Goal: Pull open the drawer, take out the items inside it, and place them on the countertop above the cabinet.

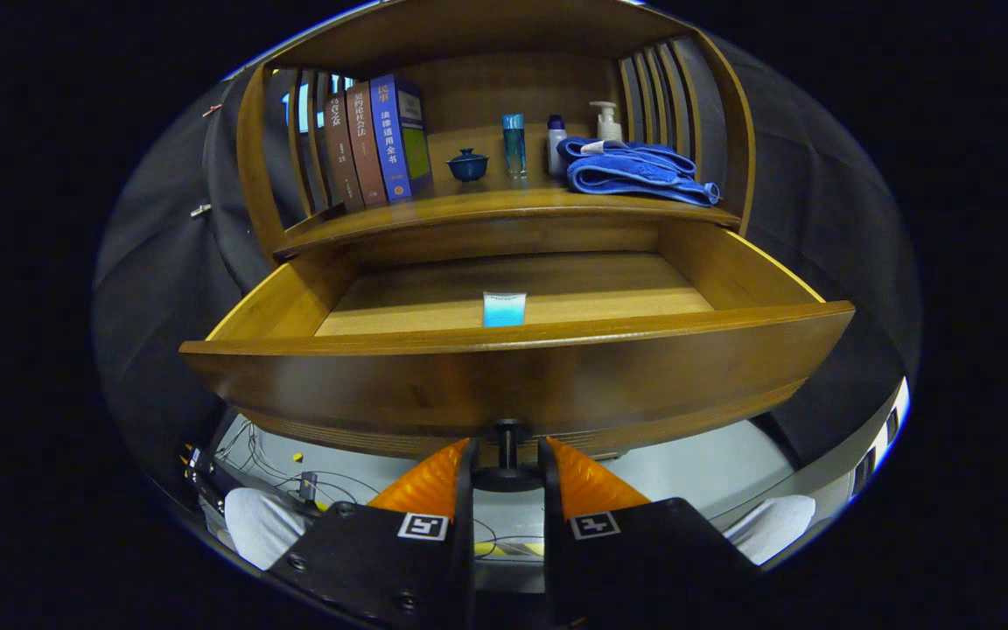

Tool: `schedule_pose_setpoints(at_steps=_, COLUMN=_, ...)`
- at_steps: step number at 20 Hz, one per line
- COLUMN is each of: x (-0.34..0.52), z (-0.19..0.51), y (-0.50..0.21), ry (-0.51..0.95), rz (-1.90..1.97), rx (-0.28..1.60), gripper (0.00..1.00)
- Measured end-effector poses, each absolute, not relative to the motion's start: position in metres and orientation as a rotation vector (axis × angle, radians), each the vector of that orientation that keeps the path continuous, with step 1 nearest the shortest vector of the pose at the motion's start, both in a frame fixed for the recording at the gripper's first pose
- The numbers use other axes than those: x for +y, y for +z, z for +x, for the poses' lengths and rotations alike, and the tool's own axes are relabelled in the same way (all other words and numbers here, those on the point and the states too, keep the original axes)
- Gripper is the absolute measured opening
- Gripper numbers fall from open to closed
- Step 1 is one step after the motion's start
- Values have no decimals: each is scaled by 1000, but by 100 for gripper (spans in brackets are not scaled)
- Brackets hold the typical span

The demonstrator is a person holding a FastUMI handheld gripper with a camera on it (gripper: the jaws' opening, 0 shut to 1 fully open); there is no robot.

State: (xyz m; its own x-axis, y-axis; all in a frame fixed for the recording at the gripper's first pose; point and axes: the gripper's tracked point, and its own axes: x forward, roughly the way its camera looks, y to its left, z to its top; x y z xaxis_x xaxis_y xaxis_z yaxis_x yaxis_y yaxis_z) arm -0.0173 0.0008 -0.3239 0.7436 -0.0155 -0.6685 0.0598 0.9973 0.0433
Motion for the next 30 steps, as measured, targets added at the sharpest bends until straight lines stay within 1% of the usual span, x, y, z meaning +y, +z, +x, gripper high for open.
schedule_pose_setpoints(at_steps=4, x=-2, z=-37, y=-330, ry=-44, rz=74, rx=754, gripper=36)
schedule_pose_setpoints(at_steps=8, x=0, z=-37, y=-330, ry=-42, rz=79, rx=753, gripper=36)
schedule_pose_setpoints(at_steps=11, x=1, z=-44, y=-322, ry=-35, rz=68, rx=745, gripper=48)
schedule_pose_setpoints(at_steps=12, x=-1, z=-47, y=-312, ry=-40, rz=54, rx=733, gripper=50)
schedule_pose_setpoints(at_steps=14, x=0, z=-58, y=-293, ry=-48, rz=11, rx=723, gripper=73)
schedule_pose_setpoints(at_steps=16, x=10, z=-63, y=-269, ry=-15, rz=9, rx=707, gripper=96)
schedule_pose_setpoints(at_steps=17, x=18, z=-62, y=-255, ry=5, rz=36, rx=700, gripper=98)
schedule_pose_setpoints(at_steps=20, x=21, z=-36, y=-220, ry=12, rz=67, rx=678, gripper=98)
schedule_pose_setpoints(at_steps=23, x=19, z=12, y=-205, ry=9, rz=52, rx=659, gripper=100)
schedule_pose_setpoints(at_steps=27, x=14, z=63, y=-217, ry=-9, rz=95, rx=767, gripper=100)
schedule_pose_setpoints(at_steps=30, x=11, z=96, y=-244, ry=-25, rz=101, rx=871, gripper=100)
